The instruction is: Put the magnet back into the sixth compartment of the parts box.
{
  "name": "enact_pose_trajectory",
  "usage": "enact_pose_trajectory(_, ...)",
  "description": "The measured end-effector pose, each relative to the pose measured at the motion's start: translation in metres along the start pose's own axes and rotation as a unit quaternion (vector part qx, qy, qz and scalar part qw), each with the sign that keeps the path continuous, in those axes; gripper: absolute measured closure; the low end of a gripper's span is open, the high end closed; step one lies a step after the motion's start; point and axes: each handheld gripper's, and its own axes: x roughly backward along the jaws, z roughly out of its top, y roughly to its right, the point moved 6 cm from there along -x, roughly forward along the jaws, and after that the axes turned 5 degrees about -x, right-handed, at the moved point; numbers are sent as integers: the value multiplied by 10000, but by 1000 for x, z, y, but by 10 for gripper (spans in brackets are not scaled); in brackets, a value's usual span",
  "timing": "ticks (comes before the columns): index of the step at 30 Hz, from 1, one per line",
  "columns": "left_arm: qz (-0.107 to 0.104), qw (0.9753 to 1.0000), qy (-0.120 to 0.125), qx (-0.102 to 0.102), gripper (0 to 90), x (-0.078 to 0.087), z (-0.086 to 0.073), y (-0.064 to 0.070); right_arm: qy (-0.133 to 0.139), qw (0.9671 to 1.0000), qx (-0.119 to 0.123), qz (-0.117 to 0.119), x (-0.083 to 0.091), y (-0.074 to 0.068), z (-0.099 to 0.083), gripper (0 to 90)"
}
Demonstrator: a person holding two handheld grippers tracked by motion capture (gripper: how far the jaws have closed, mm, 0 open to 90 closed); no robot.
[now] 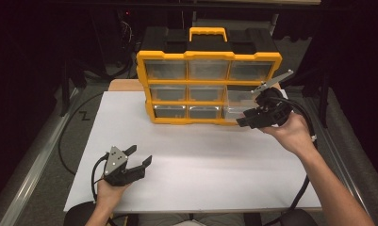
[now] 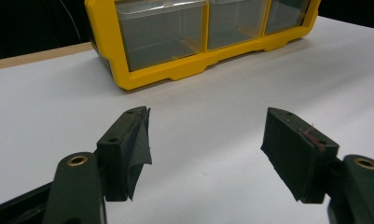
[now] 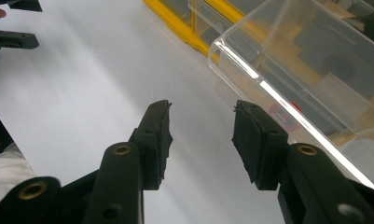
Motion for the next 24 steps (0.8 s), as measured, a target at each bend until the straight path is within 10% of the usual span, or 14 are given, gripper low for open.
enact_pose_trajectory(24, 4, 10000, -3, 6, 318, 0, 0, 0, 2, 9999, 11, 119, -16, -2, -22, 569)
